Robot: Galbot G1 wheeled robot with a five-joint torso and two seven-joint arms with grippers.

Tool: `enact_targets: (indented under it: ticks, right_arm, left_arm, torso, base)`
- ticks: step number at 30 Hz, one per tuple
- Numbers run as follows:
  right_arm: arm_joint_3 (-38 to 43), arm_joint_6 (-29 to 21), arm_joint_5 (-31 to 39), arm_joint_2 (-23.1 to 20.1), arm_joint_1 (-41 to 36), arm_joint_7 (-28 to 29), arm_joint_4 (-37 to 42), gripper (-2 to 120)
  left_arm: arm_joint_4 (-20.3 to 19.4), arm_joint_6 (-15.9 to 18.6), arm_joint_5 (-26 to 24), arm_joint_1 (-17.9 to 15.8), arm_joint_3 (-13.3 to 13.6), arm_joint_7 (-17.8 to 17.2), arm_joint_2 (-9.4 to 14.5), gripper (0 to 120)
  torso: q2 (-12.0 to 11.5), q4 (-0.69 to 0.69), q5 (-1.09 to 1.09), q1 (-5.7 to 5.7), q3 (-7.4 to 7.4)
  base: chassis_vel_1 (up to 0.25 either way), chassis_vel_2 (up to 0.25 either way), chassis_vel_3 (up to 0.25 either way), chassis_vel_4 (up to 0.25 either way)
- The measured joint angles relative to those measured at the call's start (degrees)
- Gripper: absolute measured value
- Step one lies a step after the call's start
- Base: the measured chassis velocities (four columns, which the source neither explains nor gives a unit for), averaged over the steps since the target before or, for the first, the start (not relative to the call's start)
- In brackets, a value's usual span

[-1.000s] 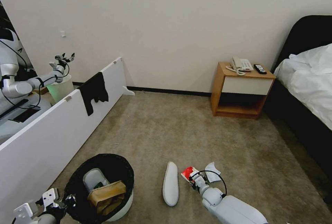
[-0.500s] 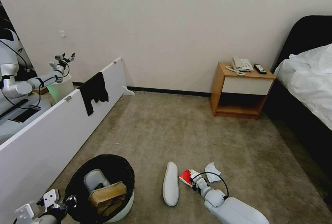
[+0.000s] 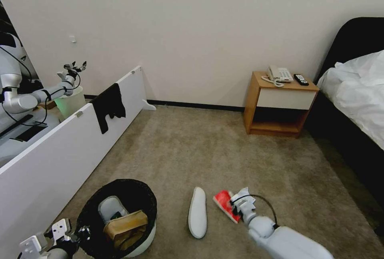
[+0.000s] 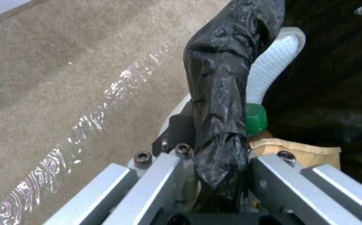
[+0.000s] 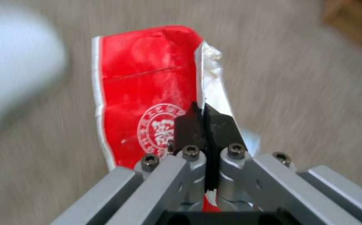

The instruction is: Pick up the trash bin, then pick up the garbage from the floor and place it into the trash bin.

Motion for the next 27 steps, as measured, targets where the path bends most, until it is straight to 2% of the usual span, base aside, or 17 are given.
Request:
enact_targets:
  ticks: [1, 3, 6, 8, 12, 14, 17, 20, 27]
  right_arm:
    - [0.0, 0.0, 0.0, 0.0, 0.0, 0.0, 0.0, 0]
    - [2.9, -0.7, 1.8, -2.9, -0.5, 1.0, 8.8, 0]
    - [4.2, -1.0, 2.6, -4.0, -0.7, 1.5, 12.5, 0]
    - [7.2, -1.9, 3.8, -6.3, -1.0, 2.3, 19.0, 0]
    - [9.6, -2.4, 5.5, -8.2, -0.9, 2.7, 24.4, 0]
    - [11.6, -2.8, 10.0, -10.1, -0.2, 2.9, 31.1, 0]
    - [12.2, -3.0, 12.5, -10.7, 0.2, 2.7, 34.1, 0]
    - [13.1, -2.7, 20.9, -11.5, 2.5, 0.9, 43.8, 0]
    - [10.2, -2.6, 28.8, -11.6, 6.7, -0.4, 51.9, 0]
  left_arm:
    - [0.0, 0.0, 0.0, 0.0, 0.0, 0.0, 0.0, 1]
    - [-0.5, 0.0, -0.5, -0.1, 0.0, -0.5, 0.1, 1]
    - [-0.7, 0.0, -0.7, -0.1, 0.0, -0.6, 0.2, 1]
    - [-1.0, 0.0, -0.9, -0.1, 0.1, -0.9, 0.3, 1]
    - [-1.5, 0.0, -1.2, -0.2, 0.2, -1.1, 0.6, 1]
    - [-1.9, 0.0, -1.5, -0.3, 0.4, -1.4, 0.9, 1]
    - [-2.1, 0.0, -1.7, -0.3, 0.6, -1.5, 1.0, 1]
    - [-2.6, 0.0, -2.0, -0.2, 1.0, -1.7, 1.5, 1]
    - [-3.5, 0.0, -2.6, 0.1, 1.4, -1.8, 2.5, 1]
  torso:
    - [0.0, 0.0, 0.0, 0.0, 0.0]
    - [0.0, 0.03, 0.01, 0.0, 0.0]
    - [0.0, 0.03, 0.0, 0.0, 0.0]
    - [0.0, 0.02, 0.0, 0.0, 0.0]
    - [0.0, 0.01, 0.0, 0.0, 0.0]
    - [0.0, 0.02, 0.0, 0.0, 0.0]
    - [0.0, 0.02, 0.0, 0.0, 0.0]
    - [0.0, 0.03, -0.01, 0.0, -0.01]
    - [0.0, 0.02, 0.0, 0.0, -0.01]
  base:
    - [0.0, 0.0, 0.0, 0.0]
    - [0.0, 0.0, 0.0, 0.0]
    - [0.0, 0.0, 0.0, 0.0]
    - [0.0, 0.0, 0.0, 0.0]
    - [0.0, 0.0, 0.0, 0.0]
    - [0.0, 0.0, 0.0, 0.0]
    - [0.0, 0.0, 0.0, 0.0]
    - [0.0, 0.0, 0.0, 0.0]
    - [0.0, 0.0, 0.0, 0.0]
